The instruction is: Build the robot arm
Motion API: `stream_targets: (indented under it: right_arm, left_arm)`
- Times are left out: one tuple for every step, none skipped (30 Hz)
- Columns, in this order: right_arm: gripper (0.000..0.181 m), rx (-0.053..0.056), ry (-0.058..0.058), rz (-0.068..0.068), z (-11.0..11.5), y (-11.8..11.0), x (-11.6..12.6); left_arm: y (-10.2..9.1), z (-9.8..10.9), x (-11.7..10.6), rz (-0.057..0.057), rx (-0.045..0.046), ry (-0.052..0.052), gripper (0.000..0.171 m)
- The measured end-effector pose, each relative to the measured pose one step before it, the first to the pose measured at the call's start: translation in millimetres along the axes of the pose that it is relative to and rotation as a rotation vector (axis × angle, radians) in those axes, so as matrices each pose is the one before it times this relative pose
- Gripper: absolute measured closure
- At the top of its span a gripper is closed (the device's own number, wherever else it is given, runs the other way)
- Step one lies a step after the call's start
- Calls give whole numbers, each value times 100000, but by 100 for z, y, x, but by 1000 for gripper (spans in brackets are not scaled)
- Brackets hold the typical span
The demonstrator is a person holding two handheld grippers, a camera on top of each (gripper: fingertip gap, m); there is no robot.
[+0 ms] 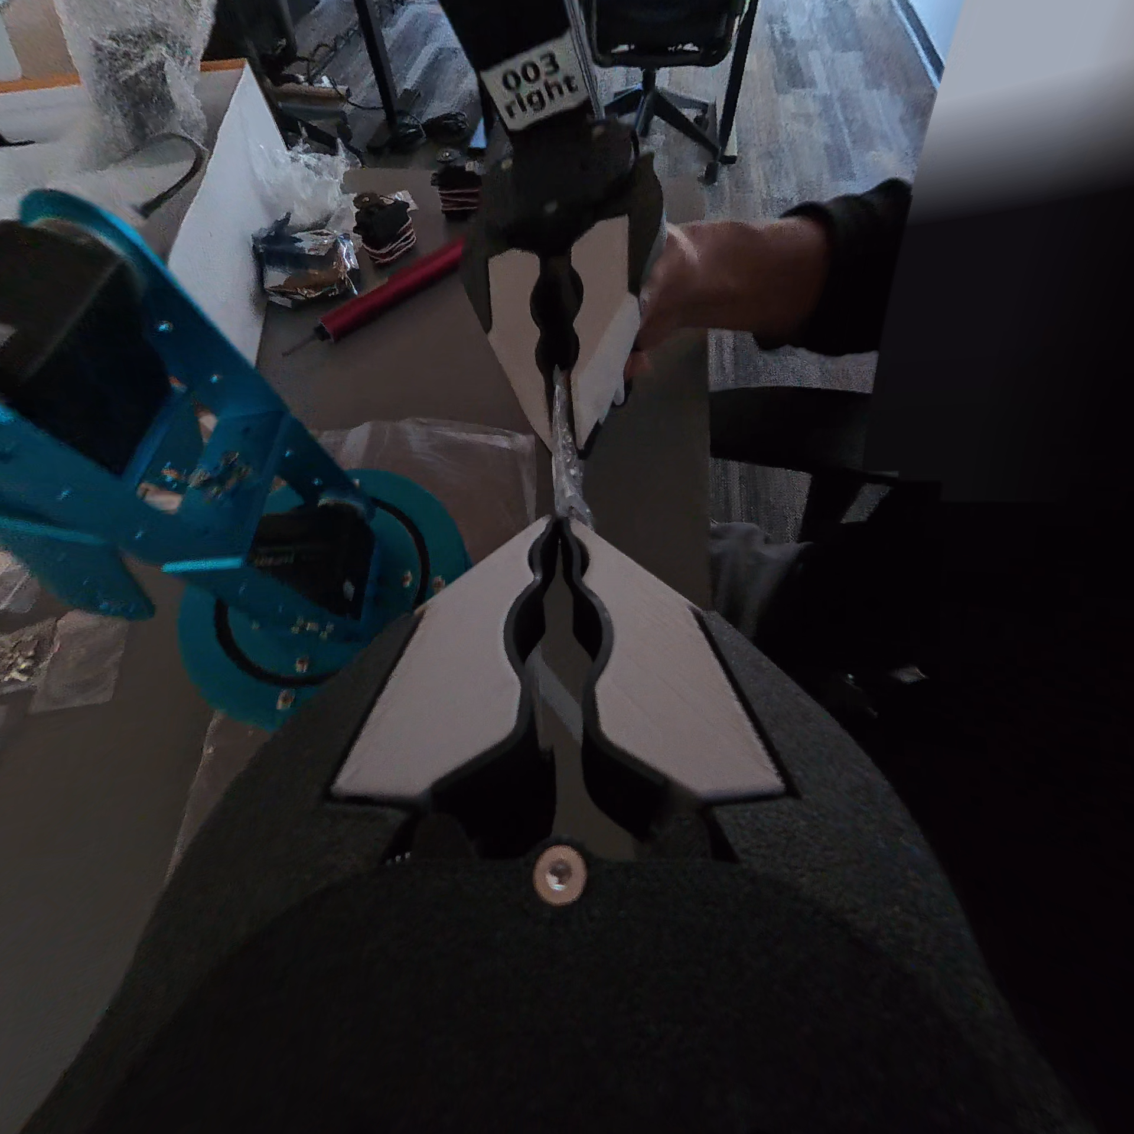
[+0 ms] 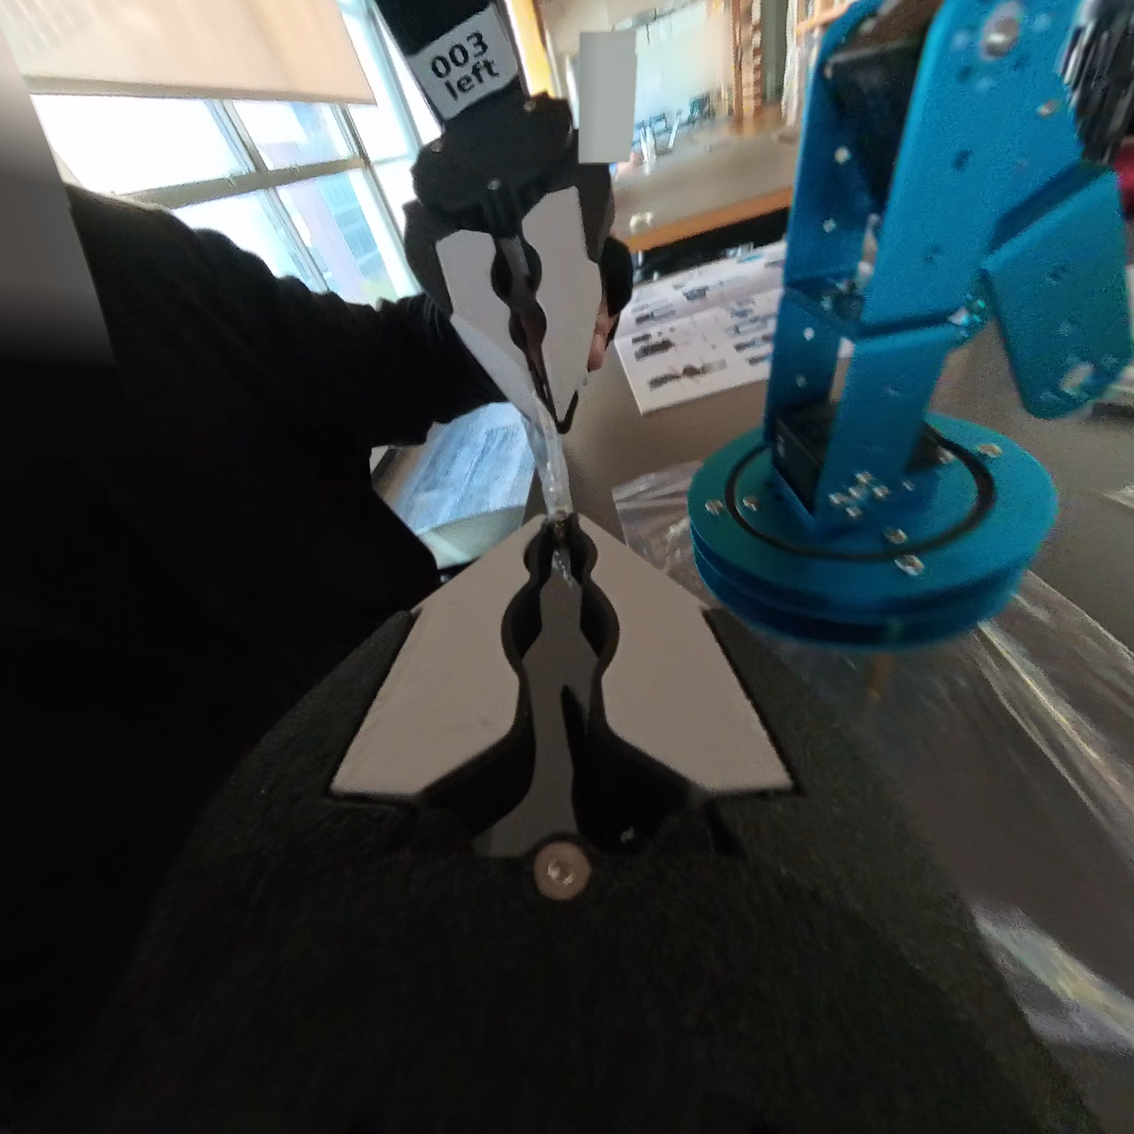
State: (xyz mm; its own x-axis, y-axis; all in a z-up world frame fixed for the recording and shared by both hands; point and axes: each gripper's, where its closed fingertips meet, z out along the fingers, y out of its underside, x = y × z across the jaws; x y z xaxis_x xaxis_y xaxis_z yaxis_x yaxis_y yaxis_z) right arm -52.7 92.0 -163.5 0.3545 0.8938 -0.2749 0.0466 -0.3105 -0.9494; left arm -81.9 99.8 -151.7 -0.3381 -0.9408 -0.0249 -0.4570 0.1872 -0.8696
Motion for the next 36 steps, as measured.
stream_targets:
  right_arm:
    - [177, -2518, -659, 372, -1140, 301, 324]
    - [177, -1323, -54, 21, -1123, 150, 424]
    - [178, -1543, -935, -310, -1024, 233, 367]
    - [178, -2511, -1433, 591, -947, 389, 378]
    - [178, -1361, -133, 983, -965, 240, 647]
    - [178, -506, -397, 825, -952, 123, 667]
    - [178, -760, -765, 1308, -927, 126, 665]
    - [178, -867, 575, 1675, -878, 133, 912]
    - [177, -757, 1881, 988, -832, 70, 1109]
    - [178, -791, 1274, 428, -701, 87, 1005]
    - [178, -2112, 1367, 1630, -516, 300, 1063]
    - [178, -3692, 3418, 2251, -316, 550, 1375]
    - [178, -4531, 3365, 1867, -90, 705, 1307]
    - [178, -5500, 1822, 2294, 159, 849, 1001]
    - [177, -4568, 2548, 1682, 306, 691, 972]
    - [178, -3992, 2388, 1021, 410, 643, 804]
    - [178, -4280, 446, 936, 481, 712, 366]
    - [177, -2921, 604, 131, 464, 558, 228]
    - [177, -1068, 1446, -814, 324, 248, 211]
    - [177, 813, -7, -571, 119, -62, -59]
    - [177, 1445, -899, 391, 25, -184, -180]
    - [177, 1633, 332, 360, 12, -195, 3]
    - [177, 1469, 934, 344, 72, -130, 110]
    - [177, 69, 702, 313, 138, 96, 94]
    - [177, 676, 1389, -535, 42, -32, 189]
    - [177, 1918, 1453, -463, -133, -276, 217]
    - [178, 3160, 570, -281, -231, -500, 37]
    - [178, 1222, -1188, 138, -147, -219, -238]
    - [177, -2475, -1148, 229, 43, 374, -201]
    - [177, -2016, 2218, -808, 98, 340, 283]
    - [177, 1055, 2214, -1939, -15, -132, 141]
    - [178, 825, -881, -422, -67, -200, -281]
    - [177, -1321, 142, 385, -31, 92, -48]
    - [177, -1408, 2454, -763, -58, 125, 287]
    - [177, -532, 1857, -1142, -79, 22, 165]
    - [177, -77, 417, -1029, -111, -42, -53]
  left_arm:
    - [-296, 1131, -76, -415, 364, -156, 171]
    - [-355, 1074, -106, -837, 753, -238, 171]
    - [-366, 962, -226, -1119, 886, -775, 171]
    - [-189, 828, -216, -932, -171, -614, 171]
    - [-83, 651, -301, -643, -633, -1102, 171]
    - [-107, 410, -442, -659, -380, -2097, 166]
    - [-168, 131, -457, -629, 274, -2200, 162]
    - [-151, -88, -339, -456, 520, -1586, 159]
    - [-115, -323, -294, -461, 415, -1324, 157]
    - [-146, -562, -211, 324, 727, -833, 156]
    - [-81, -790, -94, 1765, 323, 113, 156]
    - [-223, -1046, -222, 2342, 1348, -23, 156]
    - [-321, -1225, -308, 2461, 2572, 498, 156]
    - [-18, -1252, -182, 2201, 1212, 2478, 156]
    - [308, -1200, -252, 1458, -124, 2833, 156]
    - [468, -1048, -445, 580, 335, 2449, 153]
    - [739, -834, -551, 138, -150, 2625, 149]
    - [793, -619, -896, 319, 147, 559, 147]
    - [628, -448, -1047, 300, 1619, -772, 147]
    - [602, -302, -595, -408, 1982, 1507, 148]
    - [664, -214, -37, -1148, 1290, 4332, 147]
    - [618, -159, 149, -1176, 1247, 4401, 146]
    - [581, -162, 317, -611, 1176, 4527, 144]
    - [604, -170, 214, -587, 429, 2950, 144]
    - [562, -158, -274, -456, -386, -905, 144]
    - [389, -150, -444, -205, 274, -2337, 143]
    - [203, -167, -314, -334, 1313, -1229, 143]
    - [19, -134, -376, -1424, 1817, -998, 144]
    - [-197, -74, -444, -2727, 2262, -942, 144]
    - [-334, -2, -285, -2963, 2593, 244, 143]
    - [-420, 52, -237, -2363, 3063, 181, 143]
    - [-315, 100, -284, -1611, 2511, -533, 143]
    - [-54, 111, -281, -503, 644, -1009, 143]
    - [33, 56, -208, 356, 16, -1128, 144]
    - [-51, -20, -100, 417, 405, -810, 143]
    - [-76, -55, -46, 272, 251, -491, 143]
